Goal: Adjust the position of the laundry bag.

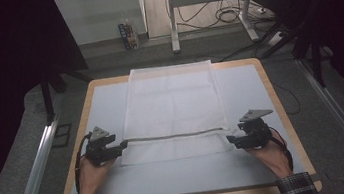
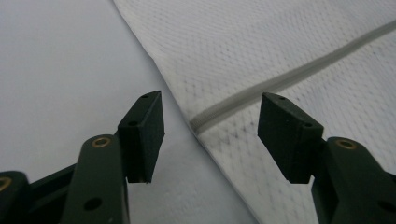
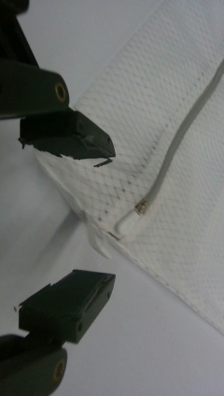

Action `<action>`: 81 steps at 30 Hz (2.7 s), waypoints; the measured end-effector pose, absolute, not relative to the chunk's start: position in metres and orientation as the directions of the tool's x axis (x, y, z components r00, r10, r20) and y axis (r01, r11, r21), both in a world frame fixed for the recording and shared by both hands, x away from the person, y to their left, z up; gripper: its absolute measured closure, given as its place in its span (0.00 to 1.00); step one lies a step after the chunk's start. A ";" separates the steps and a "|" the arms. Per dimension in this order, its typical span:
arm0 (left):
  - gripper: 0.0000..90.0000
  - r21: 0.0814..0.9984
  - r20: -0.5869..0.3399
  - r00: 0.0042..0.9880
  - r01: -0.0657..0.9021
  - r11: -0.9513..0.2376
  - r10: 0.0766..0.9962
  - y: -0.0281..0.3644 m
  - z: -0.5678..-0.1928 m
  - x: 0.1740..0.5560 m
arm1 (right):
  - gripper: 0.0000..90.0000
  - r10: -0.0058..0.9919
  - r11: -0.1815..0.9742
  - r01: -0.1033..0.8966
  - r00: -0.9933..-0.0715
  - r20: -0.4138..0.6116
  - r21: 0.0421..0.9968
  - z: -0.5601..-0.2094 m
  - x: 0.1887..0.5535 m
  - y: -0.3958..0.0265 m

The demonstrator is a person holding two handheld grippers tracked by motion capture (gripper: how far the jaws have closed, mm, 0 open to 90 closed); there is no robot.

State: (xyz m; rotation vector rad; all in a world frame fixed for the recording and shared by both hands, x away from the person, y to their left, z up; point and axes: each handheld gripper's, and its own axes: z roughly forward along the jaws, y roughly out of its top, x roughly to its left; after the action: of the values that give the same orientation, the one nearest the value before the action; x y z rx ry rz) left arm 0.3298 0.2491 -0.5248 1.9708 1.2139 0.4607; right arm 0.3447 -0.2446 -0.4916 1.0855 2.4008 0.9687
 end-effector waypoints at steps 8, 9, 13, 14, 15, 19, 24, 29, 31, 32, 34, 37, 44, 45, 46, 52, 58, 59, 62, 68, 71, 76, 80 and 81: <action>0.49 0.770 -0.083 0.449 0.595 -0.229 0.889 0.250 -0.527 0.348 | 0.67 0.791 0.444 0.537 -0.611 -0.033 0.717 -0.489 0.368 -0.241; 0.52 0.771 -0.084 0.446 0.596 -0.226 0.891 0.250 -0.527 0.350 | 0.72 0.793 0.448 0.540 -0.609 -0.038 0.713 -0.491 0.376 -0.239; 0.59 0.774 -0.079 0.432 0.594 -0.218 0.898 0.250 -0.527 0.357 | 0.80 0.796 0.449 0.544 -0.604 -0.041 0.709 -0.493 0.384 -0.235; 0.67 0.774 -0.081 0.429 0.596 -0.214 0.900 0.249 -0.527 0.359 | 0.84 0.798 0.448 0.540 -0.601 -0.046 0.713 -0.495 0.391 -0.232; 0.67 0.774 -0.083 0.427 0.597 -0.211 0.901 0.249 -0.528 0.361 | 0.84 0.798 0.448 0.540 -0.601 -0.046 0.713 -0.495 0.391 -0.232; 0.73 0.762 -0.066 0.417 0.607 -0.223 0.907 0.246 -0.532 0.368 | 0.85 0.808 0.446 0.549 -0.587 -0.054 0.707 -0.501 0.401 -0.229; 0.72 0.751 -0.054 0.410 0.617 -0.234 0.910 0.244 -0.536 0.374 | 0.73 0.812 0.445 0.561 -0.582 -0.050 0.698 -0.509 0.408 -0.227; 0.68 0.732 -0.033 0.417 0.629 -0.262 0.908 0.239 -0.542 0.378 | 0.72 0.811 0.469 0.577 -0.582 -0.066 0.669 -0.518 0.412 -0.224; 0.72 0.714 -0.010 0.428 0.635 -0.293 0.904 0.235 -0.545 0.380 | 0.75 0.813 0.454 0.588 -0.580 -0.042 0.670 -0.518 0.413 -0.225; 0.75 0.716 -0.018 0.431 0.635 -0.289 0.902 0.234 -0.545 0.380 | 0.79 0.813 0.449 0.591 -0.581 -0.033 0.670 -0.518 0.413 -0.226; 0.83 0.714 -0.047 0.432 0.645 -0.272 0.901 0.232 -0.545 0.382 | 0.86 0.812 0.448 0.593 -0.583 -0.028 0.669 -0.518 0.413 -0.226; 0.88 0.709 -0.067 0.434 0.654 -0.263 0.898 0.231 -0.544 0.383 | 0.92 0.807 0.449 0.592 -0.590 -0.020 0.669 -0.518 0.414 -0.226; 0.98 0.700 -0.086 0.434 0.667 -0.256 0.897 0.232 -0.542 0.383 | 0.98 0.780 0.514 0.547 -0.619 -0.093 0.661 -0.516 0.410 -0.219; 0.98 0.697 -0.095 0.431 0.672 -0.249 0.897 0.232 -0.541 0.382 | 0.98 0.780 0.514 0.547 -0.619 -0.093 0.661 -0.516 0.410 -0.219; 0.98 0.698 -0.102 0.435 0.672 -0.247 0.895 0.232 -0.540 0.382 | 0.98 0.779 0.513 0.545 -0.621 -0.092 0.663 -0.514 0.409 -0.220; 0.98 0.701 -0.112 0.446 0.669 -0.247 0.888 0.232 -0.535 0.378 | 0.98 0.777 0.494 0.544 -0.627 -0.063 0.678 -0.509 0.404 -0.226; 0.98 0.693 -0.115 0.474 0.668 -0.271 0.873 0.228 -0.533 0.370 | 0.98 0.761 0.505 0.534 -0.646 -0.059 0.678 -0.506 0.396 -0.233; 0.98 0.693 -0.110 0.480 0.665 -0.279 0.871 0.227 -0.532 0.368 | 0.98 0.761 0.505 0.534 -0.646 -0.059 0.678 -0.506 0.396 -0.233; 0.98 0.695 -0.107 0.492 0.658 -0.289 0.864 0.226 -0.530 0.363 | 0.98 0.753 0.514 0.524 -0.655 -0.065 0.679 -0.503 0.390 -0.237; 0.98 0.700 -0.097 0.510 0.645 -0.306 0.854 0.223 -0.527 0.352 | 0.98 0.745 0.516 0.519 -0.664 -0.059 0.681 -0.499 0.380 -0.242; 0.98 0.702 -0.094 0.518 0.640 -0.312 0.850 0.222 -0.525 0.346 | 0.98 0.743 0.516 0.517 -0.667 -0.057 0.683 -0.498 0.376 -0.244; 0.98 0.710 -0.084 0.533 0.625 -0.325 0.842 0.221 -0.521 0.337 | 0.98 0.733 0.509 0.508 -0.678 -0.042 0.695 -0.493 0.365 -0.247; 0.98 0.711 -0.087 0.545 0.620 -0.331 0.834 0.219 -0.519 0.330 | 0.98 0.733 0.514 0.510 -0.679 -0.044 0.690 -0.491 0.358 -0.249; 0.98 0.711 -0.085 0.549 0.618 -0.335 0.831 0.218 -0.518 0.327 | 0.98 0.735 0.512 0.512 -0.676 -0.044 0.689 -0.491 0.357 -0.250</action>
State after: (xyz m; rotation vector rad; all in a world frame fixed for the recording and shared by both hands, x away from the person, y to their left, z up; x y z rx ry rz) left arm 0.3270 0.2176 -0.5181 2.0722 1.1628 0.3829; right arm 0.3569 -0.2497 -0.4910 1.0399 2.4268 0.9447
